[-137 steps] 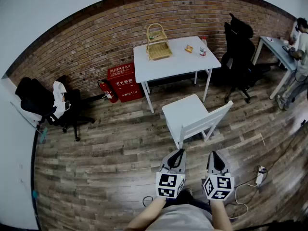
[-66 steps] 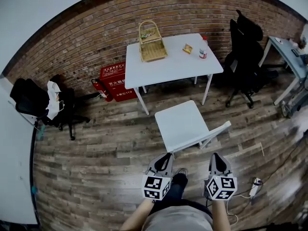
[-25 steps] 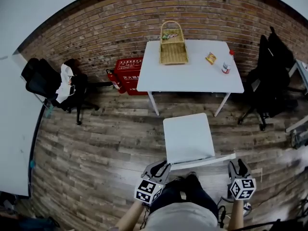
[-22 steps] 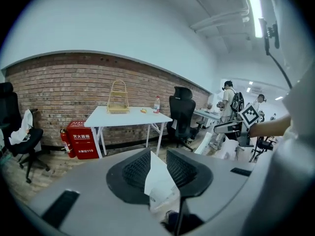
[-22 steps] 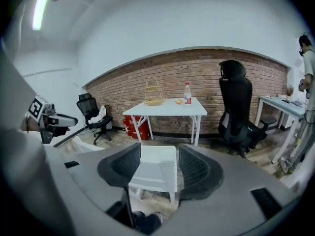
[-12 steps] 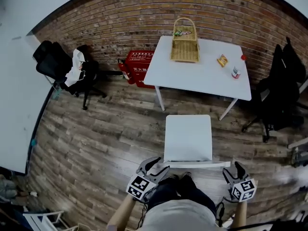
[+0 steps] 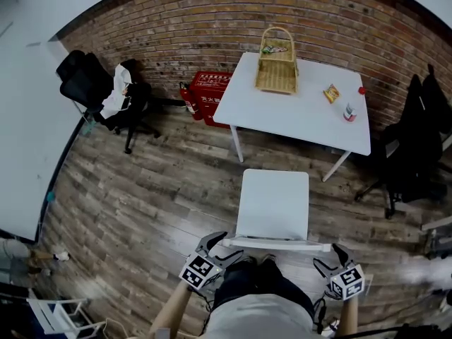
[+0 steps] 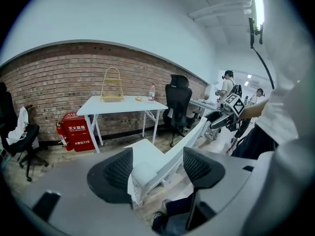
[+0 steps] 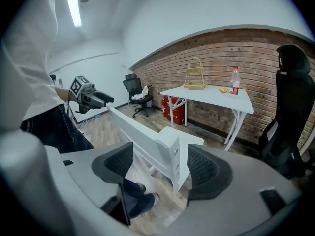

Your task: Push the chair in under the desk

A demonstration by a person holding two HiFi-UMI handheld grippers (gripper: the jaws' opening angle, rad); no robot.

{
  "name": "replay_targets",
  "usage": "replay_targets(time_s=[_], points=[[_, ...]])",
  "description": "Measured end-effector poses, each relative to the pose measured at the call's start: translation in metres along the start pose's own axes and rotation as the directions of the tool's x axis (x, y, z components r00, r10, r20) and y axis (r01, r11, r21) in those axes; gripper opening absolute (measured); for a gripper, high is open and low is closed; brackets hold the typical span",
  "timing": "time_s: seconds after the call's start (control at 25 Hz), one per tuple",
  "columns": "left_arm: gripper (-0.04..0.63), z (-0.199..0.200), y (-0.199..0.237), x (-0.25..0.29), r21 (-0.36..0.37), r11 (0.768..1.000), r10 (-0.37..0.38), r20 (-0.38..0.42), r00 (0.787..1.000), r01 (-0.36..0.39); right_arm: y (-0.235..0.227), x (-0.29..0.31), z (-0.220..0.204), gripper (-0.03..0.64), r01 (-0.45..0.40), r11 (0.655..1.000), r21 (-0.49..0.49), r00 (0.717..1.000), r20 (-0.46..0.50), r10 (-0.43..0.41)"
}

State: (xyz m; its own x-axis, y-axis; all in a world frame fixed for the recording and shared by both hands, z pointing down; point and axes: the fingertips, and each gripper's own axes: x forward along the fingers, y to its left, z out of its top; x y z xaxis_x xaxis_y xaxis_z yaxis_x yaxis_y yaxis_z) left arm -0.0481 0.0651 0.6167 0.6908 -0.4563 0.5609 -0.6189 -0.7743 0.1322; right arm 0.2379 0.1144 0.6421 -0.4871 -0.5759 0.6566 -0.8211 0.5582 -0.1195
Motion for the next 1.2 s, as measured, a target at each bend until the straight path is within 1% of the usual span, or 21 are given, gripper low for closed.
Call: replay_targets(time_s=[0.12, 0.32, 0.44, 0.56, 0.64, 0.76, 0.84, 0.88, 0.92, 0.96, 1.12, 1.2], points=[[0.318, -0.003, 0.003, 0.004, 0.004, 1.0, 0.025, -0.012, 1.0, -0.025, -0.001, 0.009, -0.008, 0.334, -0.005, 1.0, -0.019, 1.0, -0.015, 0.005], [0.324, -0.012, 0.014, 0.009, -0.047, 0.997, 0.064, -0.028, 0.998, -0.065, -0.003, 0.016, -0.009, 0.333, -0.024, 1.0, -0.005, 1.0, -0.007, 0.024], [0.322, -0.019, 0.016, 0.013, -0.065, 0.996, 0.051, -0.037, 0.998, -0.053, -0.004, 0.018, -0.007, 0.333, -0.007, 0.999, -0.031, 1.0, -0.019, 0.006], [0.322, -0.024, 0.015, 0.018, -0.088, 0.995, 0.04, -0.043, 0.998, -0.043, -0.005, 0.02, -0.003, 0.333, -0.004, 1.0, -0.031, 1.0, -0.004, 0.004], [0.322, -0.026, 0.014, 0.021, -0.081, 0.996, 0.04, -0.056, 0.998, -0.044, -0.004, 0.022, -0.002, 0.331, -0.003, 0.999, -0.034, 1.0, -0.003, 0.003], [0.322, -0.023, 0.011, 0.023, -0.052, 0.998, 0.034, -0.061, 0.998, -0.037, -0.001, 0.026, -0.003, 0.331, -0.008, 0.998, -0.062, 1.0, -0.029, 0.006], [0.321, -0.024, 0.01, 0.026, -0.046, 0.999, 0.024, -0.059, 0.998, -0.027, -0.003, 0.027, -0.003, 0.323, 0.008, 0.998, -0.067, 1.0, -0.029, -0.01], [0.321, -0.026, 0.01, 0.027, -0.045, 0.999, 0.023, -0.059, 0.998, -0.025, -0.006, 0.027, -0.003, 0.302, 0.022, 0.998, -0.06, 0.999, -0.024, -0.024], [0.321, -0.027, 0.011, 0.028, -0.042, 0.999, 0.023, -0.054, 0.998, -0.025, -0.009, 0.026, -0.003, 0.25, 0.035, 0.998, -0.052, 0.999, -0.019, -0.036], [0.321, -0.028, 0.012, 0.028, -0.039, 0.999, 0.024, -0.05, 0.998, -0.026, -0.01, 0.026, -0.003, 0.245, 0.041, 0.998, -0.046, 0.999, -0.016, -0.042], [0.322, -0.024, 0.012, 0.026, -0.042, 0.999, 0.022, -0.047, 0.999, -0.024, -0.008, 0.029, 0.001, 0.245, 0.038, 0.999, -0.03, 0.999, -0.008, -0.038], [0.322, -0.021, 0.011, 0.025, -0.041, 0.999, 0.015, -0.046, 0.999, -0.017, -0.006, 0.029, 0.005, 0.256, 0.038, 0.999, -0.019, 0.999, 0.003, -0.038]])
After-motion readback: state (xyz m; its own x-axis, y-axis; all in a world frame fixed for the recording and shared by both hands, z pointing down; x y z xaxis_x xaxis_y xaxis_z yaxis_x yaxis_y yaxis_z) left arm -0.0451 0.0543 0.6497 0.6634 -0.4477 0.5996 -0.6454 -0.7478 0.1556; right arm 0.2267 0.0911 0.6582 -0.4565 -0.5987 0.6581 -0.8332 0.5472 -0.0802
